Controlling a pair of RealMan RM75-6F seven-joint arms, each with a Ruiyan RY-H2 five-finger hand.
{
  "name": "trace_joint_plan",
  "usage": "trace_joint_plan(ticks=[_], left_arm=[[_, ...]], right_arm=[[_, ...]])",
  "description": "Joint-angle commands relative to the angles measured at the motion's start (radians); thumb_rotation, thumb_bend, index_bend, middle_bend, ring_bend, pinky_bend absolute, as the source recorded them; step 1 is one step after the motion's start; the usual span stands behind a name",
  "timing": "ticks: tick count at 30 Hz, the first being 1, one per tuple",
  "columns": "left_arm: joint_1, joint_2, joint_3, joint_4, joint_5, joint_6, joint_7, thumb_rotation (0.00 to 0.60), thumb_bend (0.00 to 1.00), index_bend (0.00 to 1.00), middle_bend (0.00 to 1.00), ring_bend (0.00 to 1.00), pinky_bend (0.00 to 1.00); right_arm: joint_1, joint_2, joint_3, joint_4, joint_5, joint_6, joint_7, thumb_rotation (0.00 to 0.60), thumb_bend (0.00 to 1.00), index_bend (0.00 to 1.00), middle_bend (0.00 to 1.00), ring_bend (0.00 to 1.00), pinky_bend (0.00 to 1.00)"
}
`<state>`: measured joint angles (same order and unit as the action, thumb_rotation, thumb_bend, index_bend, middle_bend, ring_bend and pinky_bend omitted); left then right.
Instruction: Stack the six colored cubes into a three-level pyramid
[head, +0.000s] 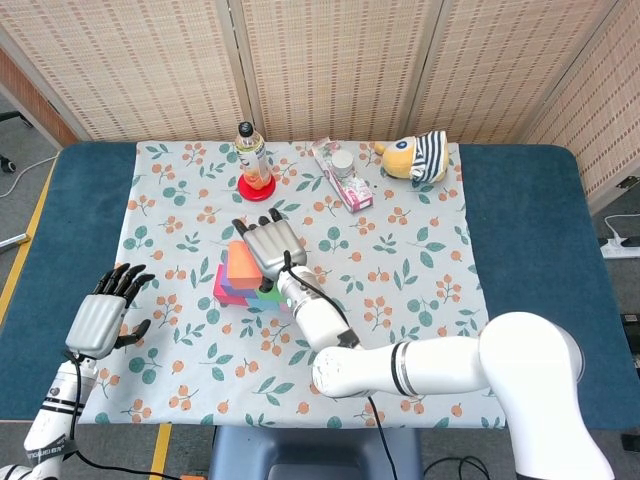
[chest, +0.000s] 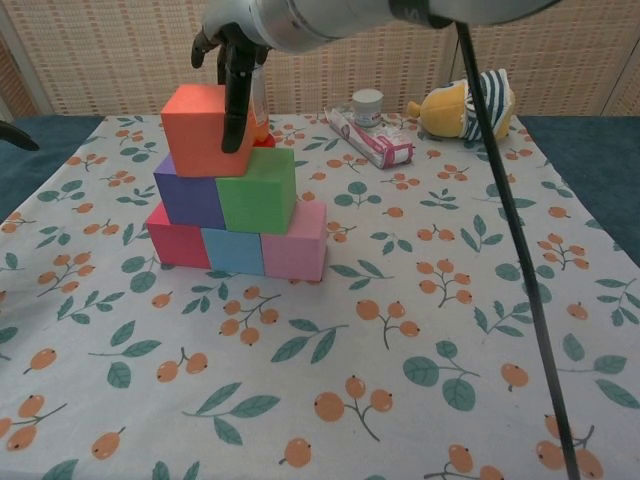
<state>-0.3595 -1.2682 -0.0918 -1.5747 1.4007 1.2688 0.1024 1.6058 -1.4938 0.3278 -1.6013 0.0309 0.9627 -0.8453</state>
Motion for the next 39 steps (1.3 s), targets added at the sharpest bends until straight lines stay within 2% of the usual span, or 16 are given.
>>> trace_joint_plan(ticks=[1, 6, 10, 15, 20, 29, 39], left_arm=[[0.001, -0.001, 0.0, 0.001, 0.0, 0.002, -0.001, 0.6, 0.34, 0.17, 0.07, 0.02, 0.11], [0.003, 0.0, -0.001, 0.0, 0.002, 0.005, -0.003, 0.6, 0.34, 0.17, 0.07, 0.02, 0.11], [0.004, 0.003, -0.002, -0.001, 0.001, 0.007, -0.006, 0.6, 0.34, 0.17, 0.06, 0.02, 0.1], [0.006, 0.008, -0.001, -0.007, 0.004, 0.009, -0.009, 0.6, 0.34, 0.16, 0.06, 0.01, 0.1], [0.007, 0.012, 0.001, -0.011, 0.006, 0.008, -0.013, 0.6, 0.34, 0.16, 0.06, 0.01, 0.1], [0.007, 0.011, -0.001, -0.004, 0.003, 0.004, -0.022, 0.6, 0.34, 0.16, 0.05, 0.01, 0.1], [0.009, 0.01, -0.001, 0.005, 0.01, 0.008, -0.037, 0.6, 0.33, 0.15, 0.05, 0.01, 0.1]], right_arm=[[-0.013, 0.007, 0.001, -0.014, -0.019, -0.007, 0.013, 0.6, 0.02, 0.0, 0.17, 0.06, 0.0], [-0.049, 0.033, 0.0, -0.03, -0.114, -0.049, 0.055, 0.6, 0.01, 0.0, 0.15, 0.01, 0.0], [-0.07, 0.045, -0.016, -0.023, -0.181, -0.083, 0.081, 0.6, 0.0, 0.08, 0.15, 0.0, 0.0], [-0.086, 0.038, -0.026, -0.011, -0.23, -0.1, 0.118, 0.6, 0.0, 0.13, 0.15, 0.0, 0.0], [-0.086, 0.031, -0.037, -0.001, -0.243, -0.109, 0.132, 0.6, 0.0, 0.18, 0.15, 0.0, 0.0], [-0.078, 0.01, -0.046, 0.03, -0.258, -0.11, 0.152, 0.6, 0.0, 0.22, 0.15, 0.0, 0.0], [-0.074, -0.021, -0.04, 0.061, -0.267, -0.086, 0.168, 0.6, 0.0, 0.32, 0.15, 0.0, 0.0]])
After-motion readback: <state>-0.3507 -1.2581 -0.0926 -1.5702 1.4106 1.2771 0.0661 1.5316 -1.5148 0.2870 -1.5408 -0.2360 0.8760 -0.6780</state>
